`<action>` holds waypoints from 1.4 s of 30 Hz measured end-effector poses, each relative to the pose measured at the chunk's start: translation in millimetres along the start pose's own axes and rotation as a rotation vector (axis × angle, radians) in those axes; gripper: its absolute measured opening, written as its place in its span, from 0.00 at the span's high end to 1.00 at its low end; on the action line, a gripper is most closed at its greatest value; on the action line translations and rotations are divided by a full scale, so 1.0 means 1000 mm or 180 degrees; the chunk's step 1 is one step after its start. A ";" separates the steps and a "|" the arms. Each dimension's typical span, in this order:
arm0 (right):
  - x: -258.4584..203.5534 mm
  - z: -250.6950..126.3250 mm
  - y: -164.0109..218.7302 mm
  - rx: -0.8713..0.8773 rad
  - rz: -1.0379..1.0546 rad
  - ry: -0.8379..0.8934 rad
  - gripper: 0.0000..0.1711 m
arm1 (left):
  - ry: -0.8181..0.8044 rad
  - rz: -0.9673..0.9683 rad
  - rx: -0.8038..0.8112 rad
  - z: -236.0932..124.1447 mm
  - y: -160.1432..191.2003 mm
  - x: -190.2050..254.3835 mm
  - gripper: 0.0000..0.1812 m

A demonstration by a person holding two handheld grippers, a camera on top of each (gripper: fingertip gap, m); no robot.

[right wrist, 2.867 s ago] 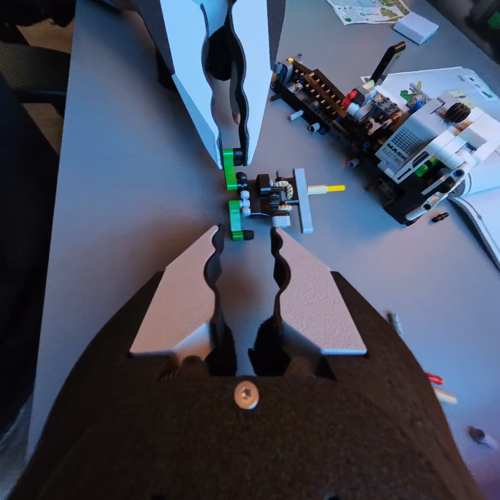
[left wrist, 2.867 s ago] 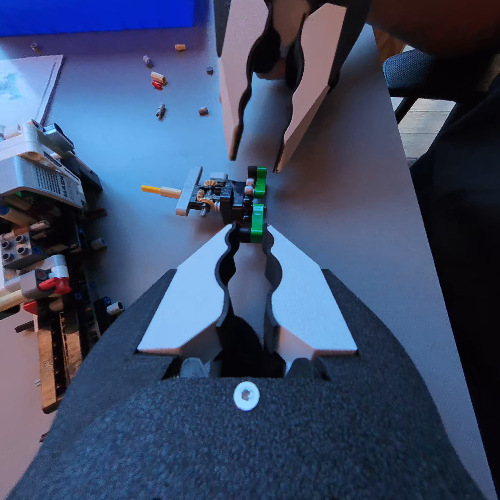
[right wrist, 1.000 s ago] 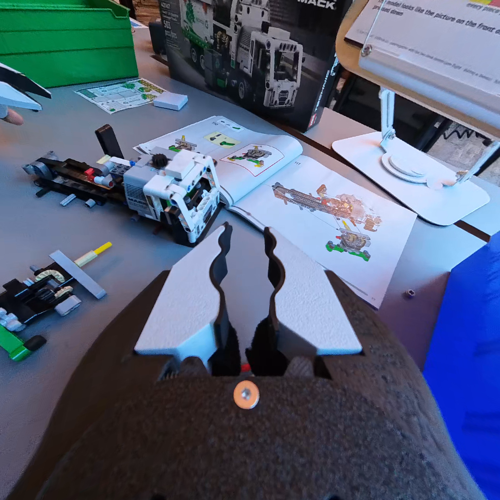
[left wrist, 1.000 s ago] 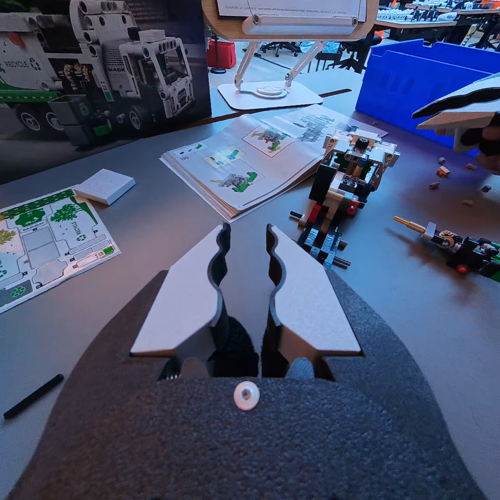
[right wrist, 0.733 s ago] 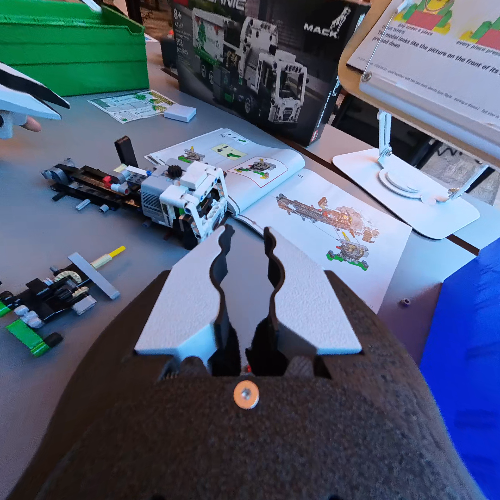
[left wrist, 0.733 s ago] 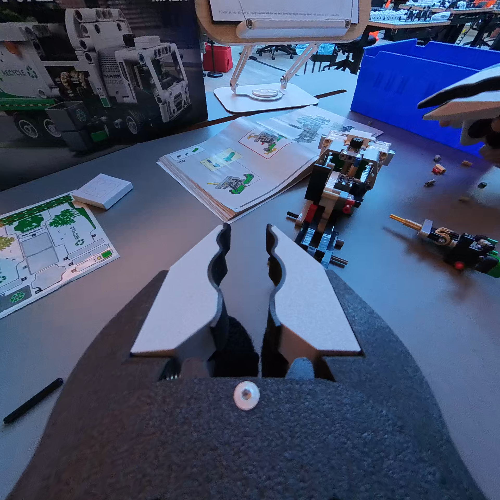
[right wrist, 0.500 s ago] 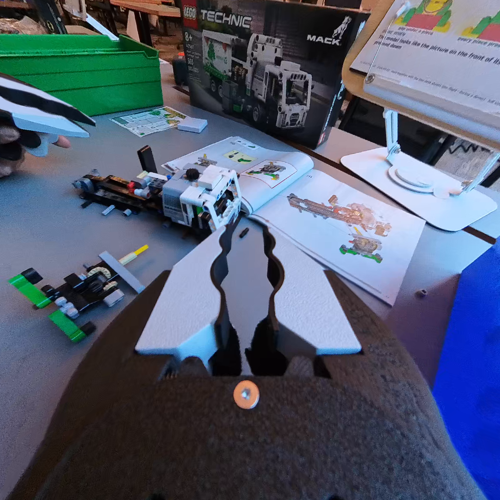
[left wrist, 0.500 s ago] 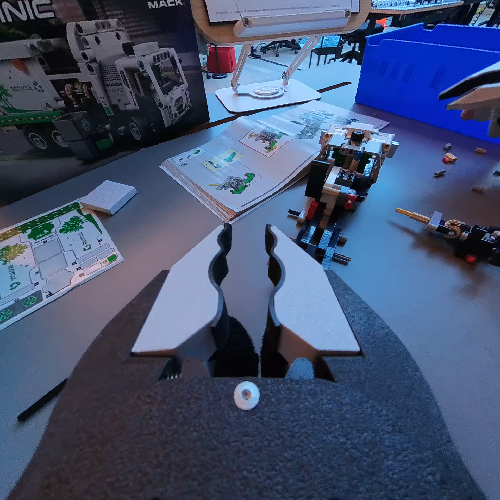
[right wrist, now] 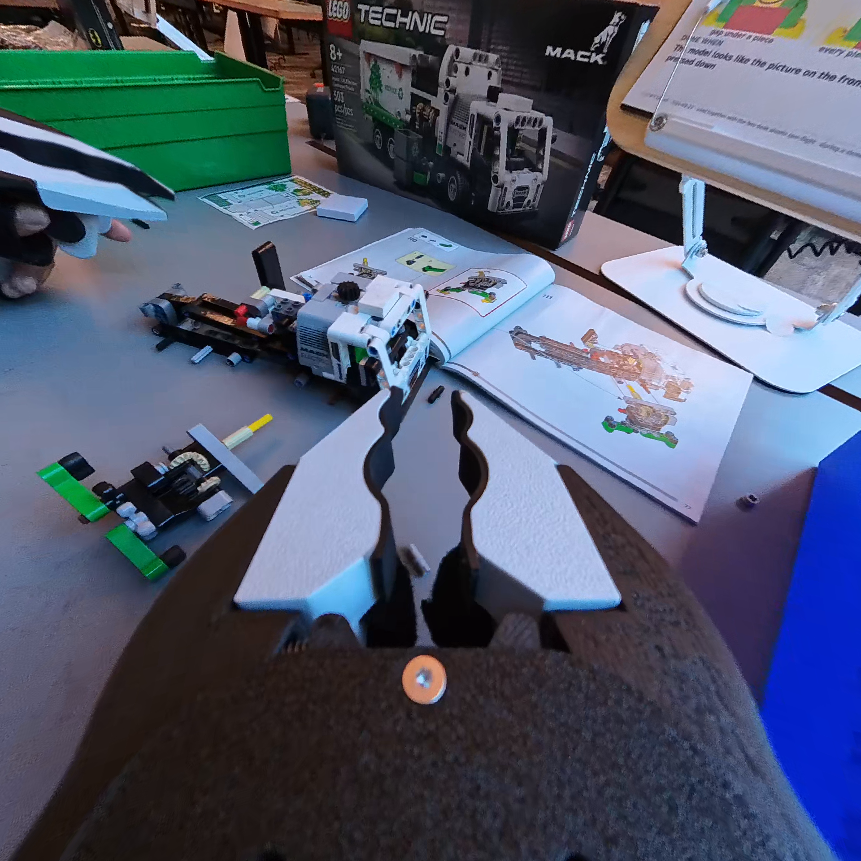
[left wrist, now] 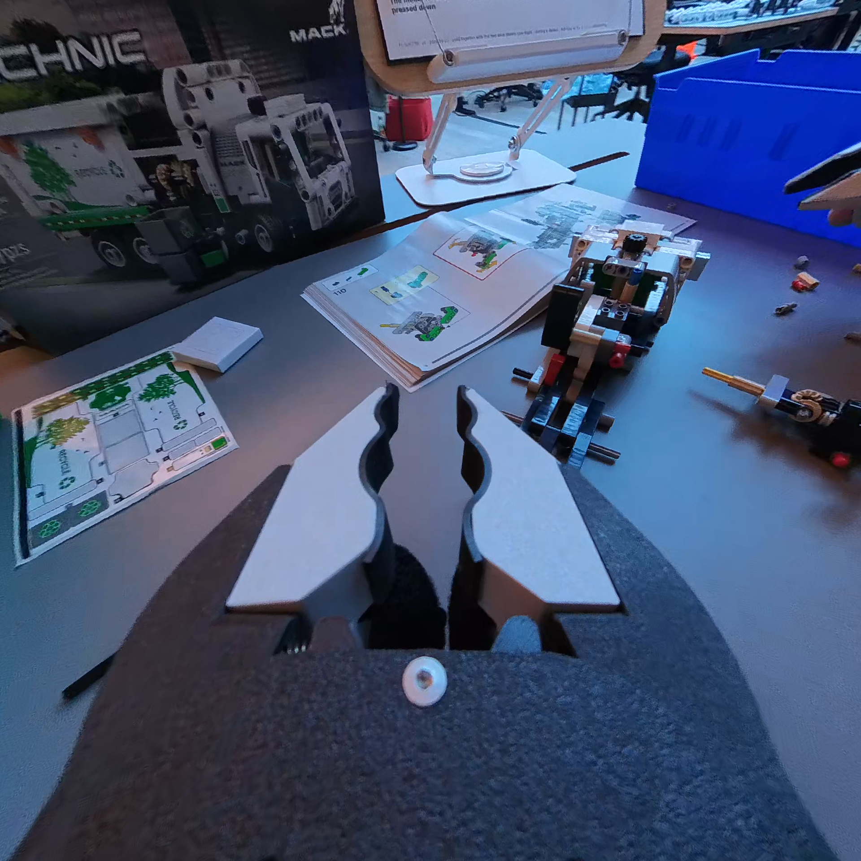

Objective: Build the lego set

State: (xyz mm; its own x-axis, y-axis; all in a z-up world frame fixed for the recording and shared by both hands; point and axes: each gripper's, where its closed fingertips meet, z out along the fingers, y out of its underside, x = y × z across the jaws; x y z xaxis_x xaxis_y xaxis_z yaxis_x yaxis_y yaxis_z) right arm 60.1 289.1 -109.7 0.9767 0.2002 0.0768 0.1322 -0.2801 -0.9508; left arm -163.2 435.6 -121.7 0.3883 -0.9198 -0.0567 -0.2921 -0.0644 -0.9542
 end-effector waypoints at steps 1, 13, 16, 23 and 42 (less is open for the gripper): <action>-0.003 -0.001 0.000 -0.0028 0.0014 -0.0036 0.88 | -0.0055 0.0016 0.0027 -0.002 -0.001 0.000 0.88; -0.111 -0.043 0.059 -0.1413 0.0473 -0.1133 0.83 | 0.1604 -0.1481 -0.1537 -0.029 0.022 0.187 0.75; -0.116 -0.040 0.069 -0.1599 0.0405 -0.1015 0.84 | 0.1853 -0.1681 -0.1823 -0.020 0.032 0.216 0.73; -0.119 -0.037 0.077 -0.1567 0.0530 -0.1074 0.85 | 0.2223 -0.2415 -0.1867 -0.011 0.031 0.240 0.82; -0.109 -0.034 0.076 -0.1371 0.0649 -0.0986 0.88 | 0.1898 -0.1648 -0.1850 -0.003 0.036 0.224 1.00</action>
State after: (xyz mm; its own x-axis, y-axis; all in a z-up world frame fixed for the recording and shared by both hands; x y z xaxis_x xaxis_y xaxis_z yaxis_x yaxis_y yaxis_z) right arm -30.8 214.3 -180.1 0.9032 0.3499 -0.2487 0.0666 -0.6866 -0.7240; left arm -88.9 225.9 -168.1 0.1312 -0.7585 0.6383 -0.6571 -0.5487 -0.5170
